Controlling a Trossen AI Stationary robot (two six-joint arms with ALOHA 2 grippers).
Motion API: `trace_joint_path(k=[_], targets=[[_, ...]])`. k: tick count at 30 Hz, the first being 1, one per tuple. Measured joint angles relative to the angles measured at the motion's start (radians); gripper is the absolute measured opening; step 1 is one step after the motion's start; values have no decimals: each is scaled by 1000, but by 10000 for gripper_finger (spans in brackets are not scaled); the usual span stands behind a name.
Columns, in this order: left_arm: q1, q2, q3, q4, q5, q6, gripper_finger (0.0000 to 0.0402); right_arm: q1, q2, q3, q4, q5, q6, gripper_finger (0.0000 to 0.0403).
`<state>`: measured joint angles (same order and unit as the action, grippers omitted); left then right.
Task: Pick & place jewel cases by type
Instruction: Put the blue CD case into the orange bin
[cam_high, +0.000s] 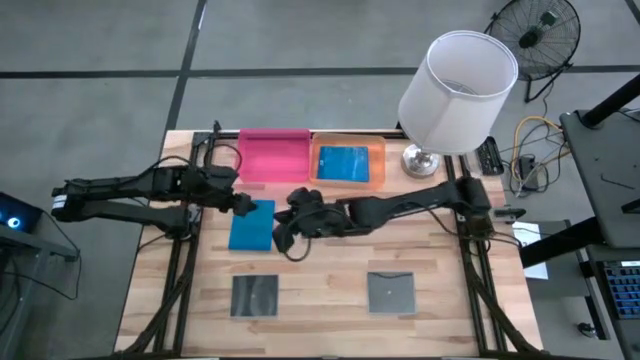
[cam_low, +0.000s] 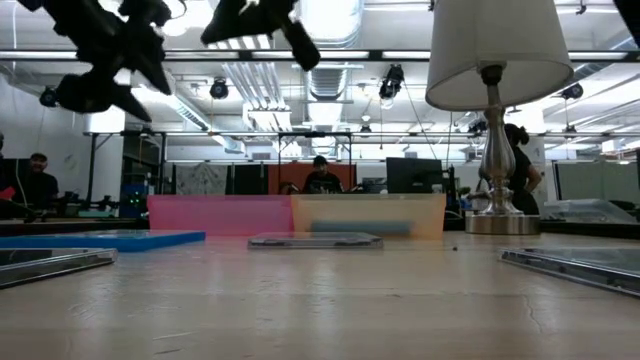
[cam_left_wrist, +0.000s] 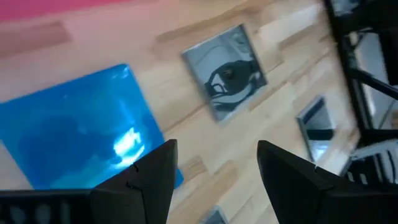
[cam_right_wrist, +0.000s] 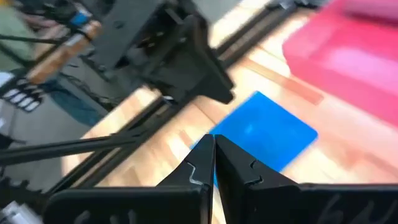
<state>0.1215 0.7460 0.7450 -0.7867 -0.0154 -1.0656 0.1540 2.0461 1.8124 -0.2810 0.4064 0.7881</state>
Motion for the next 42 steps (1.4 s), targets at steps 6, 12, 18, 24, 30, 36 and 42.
trace_joint_path(k=[6,12,18,24,30,36,42], targets=[[1,-11,-87,1,51,-79,203,-26,108,147,-189,0,172,9],[1,-34,-150,-1,84,-117,203,-35,186,253,-244,-16,260,9],[1,-63,-201,-6,85,-151,203,-43,229,300,-253,-18,319,11],[0,-85,-246,-51,78,-165,199,-46,230,291,-262,-15,277,23],[1,-95,-317,-70,69,-218,183,-54,248,289,-260,-24,266,18],[1,-113,-318,-69,49,-218,182,-71,276,287,-254,-124,290,38],[2,-133,-293,-69,4,-216,182,-82,300,285,-220,-127,269,58]])
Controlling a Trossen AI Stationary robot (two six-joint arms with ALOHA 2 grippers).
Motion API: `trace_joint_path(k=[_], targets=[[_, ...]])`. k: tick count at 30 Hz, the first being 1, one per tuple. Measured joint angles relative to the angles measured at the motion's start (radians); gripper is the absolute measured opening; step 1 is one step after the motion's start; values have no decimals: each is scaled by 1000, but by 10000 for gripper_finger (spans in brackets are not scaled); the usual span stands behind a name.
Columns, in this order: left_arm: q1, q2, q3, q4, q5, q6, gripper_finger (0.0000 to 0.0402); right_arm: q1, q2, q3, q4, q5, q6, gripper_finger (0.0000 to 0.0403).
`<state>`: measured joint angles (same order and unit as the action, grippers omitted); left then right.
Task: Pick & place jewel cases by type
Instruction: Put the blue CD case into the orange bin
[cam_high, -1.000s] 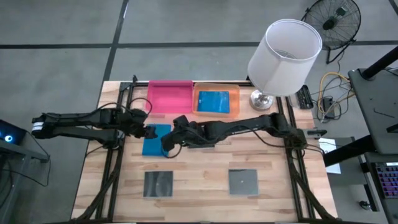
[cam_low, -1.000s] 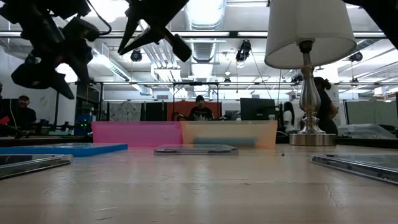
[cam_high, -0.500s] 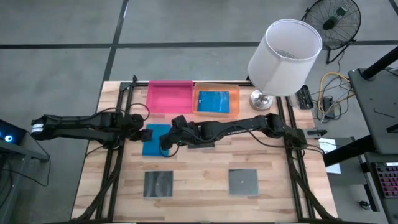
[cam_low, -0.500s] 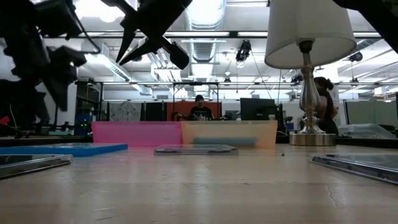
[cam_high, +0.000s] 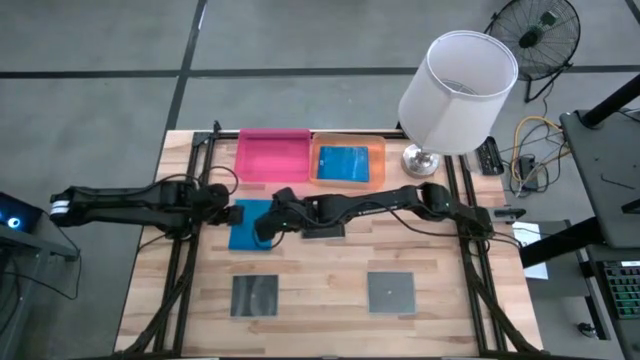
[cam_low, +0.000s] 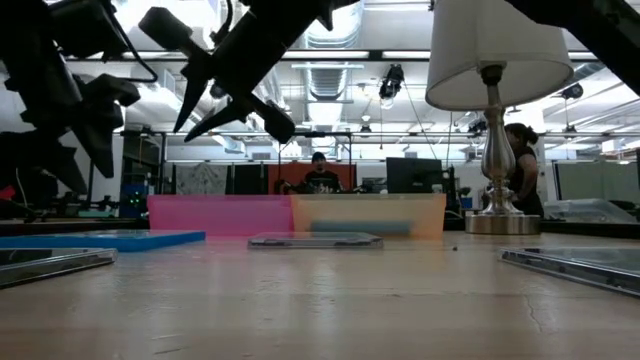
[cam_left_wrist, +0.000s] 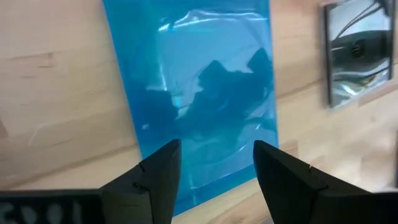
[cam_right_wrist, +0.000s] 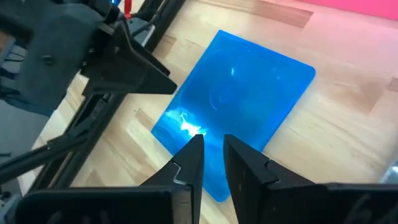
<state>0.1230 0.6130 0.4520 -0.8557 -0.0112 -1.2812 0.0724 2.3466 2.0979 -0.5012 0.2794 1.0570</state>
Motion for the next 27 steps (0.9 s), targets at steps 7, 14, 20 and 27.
trace_joint_path(k=[7,14,20,27], targets=[[0,-10,35,3,-13,0,182,-12,36,0,18,-14,67,35],[0,-10,40,18,-14,-3,182,-13,39,-3,28,-7,69,9],[0,-10,38,17,-33,-20,182,-20,38,-27,26,14,112,9],[0,27,37,-18,-78,-97,182,-23,39,-63,19,11,155,9]])
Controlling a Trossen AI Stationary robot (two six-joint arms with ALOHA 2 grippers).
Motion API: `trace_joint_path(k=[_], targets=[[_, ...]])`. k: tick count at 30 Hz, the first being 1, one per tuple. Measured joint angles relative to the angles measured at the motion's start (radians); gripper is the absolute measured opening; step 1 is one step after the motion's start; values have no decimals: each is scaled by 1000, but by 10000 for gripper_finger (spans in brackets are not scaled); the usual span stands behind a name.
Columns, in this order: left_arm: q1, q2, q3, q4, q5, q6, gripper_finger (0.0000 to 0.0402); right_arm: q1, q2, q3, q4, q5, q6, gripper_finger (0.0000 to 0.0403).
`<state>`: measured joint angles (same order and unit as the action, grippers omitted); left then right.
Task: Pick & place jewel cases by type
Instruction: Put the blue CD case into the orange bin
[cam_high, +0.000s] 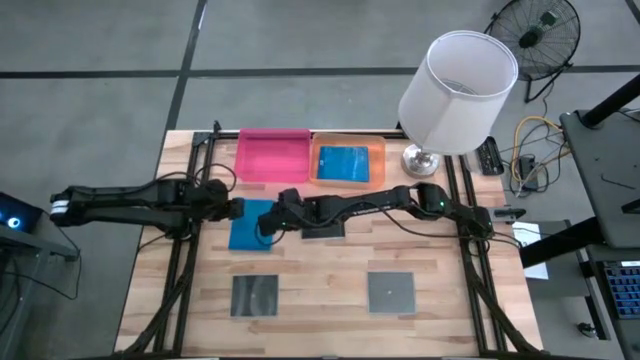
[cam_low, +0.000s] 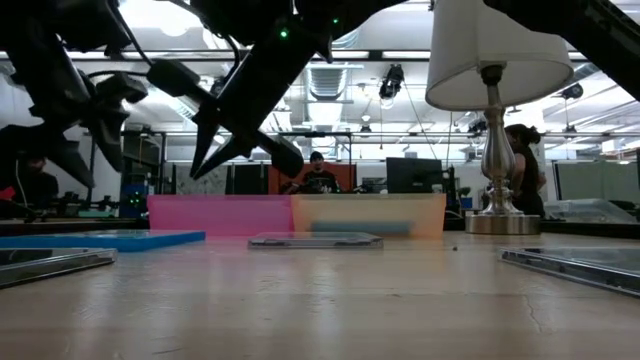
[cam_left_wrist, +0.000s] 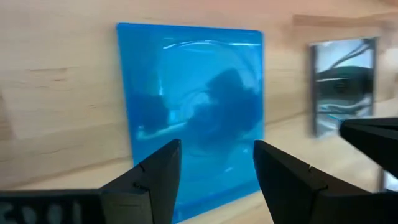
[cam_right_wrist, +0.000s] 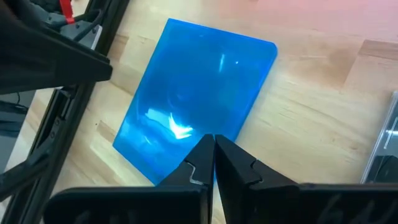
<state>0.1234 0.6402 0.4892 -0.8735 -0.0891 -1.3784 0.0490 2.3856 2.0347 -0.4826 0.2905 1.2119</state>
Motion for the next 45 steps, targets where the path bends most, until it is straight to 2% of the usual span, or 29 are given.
trace_joint_path(k=[14,26,39,45], targets=[[0,198,-1,-2,-17,-13,182,4,0,-1,1,-39,-91,8],[0,357,-2,16,-22,-8,182,6,0,-1,0,-54,-99,8],[1,508,-2,199,54,16,182,6,-1,-1,-20,-59,-143,8],[1,515,-2,233,55,11,182,6,-2,-1,-156,-53,-64,8]])
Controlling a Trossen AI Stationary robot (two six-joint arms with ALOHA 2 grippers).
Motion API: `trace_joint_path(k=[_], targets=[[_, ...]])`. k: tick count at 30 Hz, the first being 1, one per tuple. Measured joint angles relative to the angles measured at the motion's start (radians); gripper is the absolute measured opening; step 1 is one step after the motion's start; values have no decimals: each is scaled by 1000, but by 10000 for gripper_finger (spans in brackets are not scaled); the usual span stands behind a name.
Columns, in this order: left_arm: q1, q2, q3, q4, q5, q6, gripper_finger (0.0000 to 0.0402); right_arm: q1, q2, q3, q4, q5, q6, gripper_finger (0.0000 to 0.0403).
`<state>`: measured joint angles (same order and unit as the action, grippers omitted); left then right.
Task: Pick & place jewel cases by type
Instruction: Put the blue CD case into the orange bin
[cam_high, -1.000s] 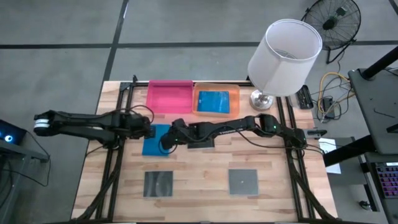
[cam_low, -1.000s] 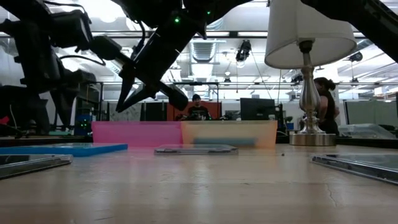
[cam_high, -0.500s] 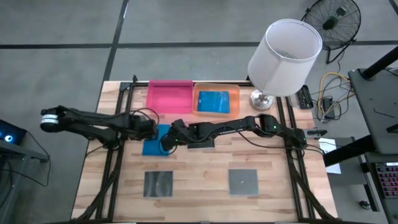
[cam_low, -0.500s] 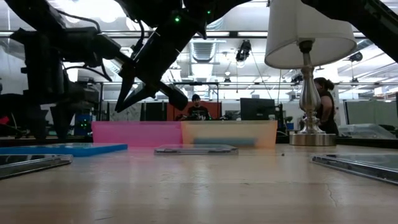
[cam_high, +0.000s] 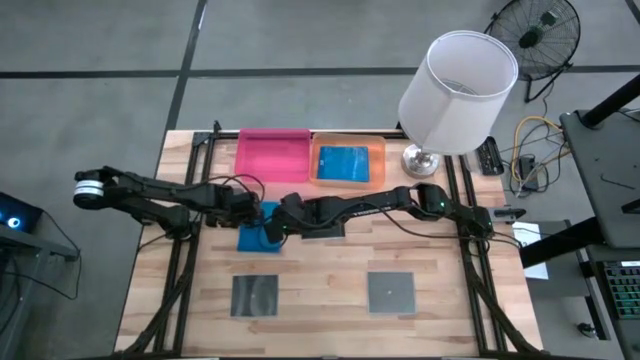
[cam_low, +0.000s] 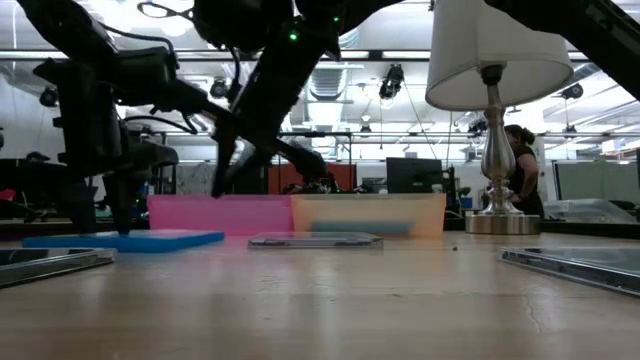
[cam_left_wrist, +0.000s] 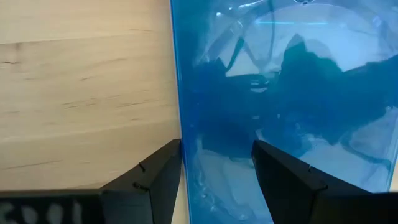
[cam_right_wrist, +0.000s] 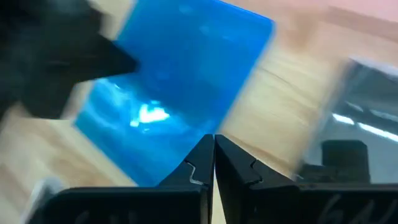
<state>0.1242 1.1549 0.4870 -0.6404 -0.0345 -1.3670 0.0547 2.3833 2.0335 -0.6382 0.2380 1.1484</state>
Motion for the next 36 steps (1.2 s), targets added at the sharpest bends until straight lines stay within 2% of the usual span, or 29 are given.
trace_joint_path(k=[3,7,21,31,36], targets=[[0,0,0,8,0,0,182,3,0,-3,-62,30,46,8],[0,0,0,14,1,-1,182,7,0,-9,-60,39,50,8],[-1,1,-1,54,22,-23,182,20,1,-119,68,42,86,8],[-1,1,-2,109,27,-29,182,33,2,-114,98,41,-310,8],[-1,1,-2,109,53,-29,182,28,3,-132,88,-26,-471,8]])
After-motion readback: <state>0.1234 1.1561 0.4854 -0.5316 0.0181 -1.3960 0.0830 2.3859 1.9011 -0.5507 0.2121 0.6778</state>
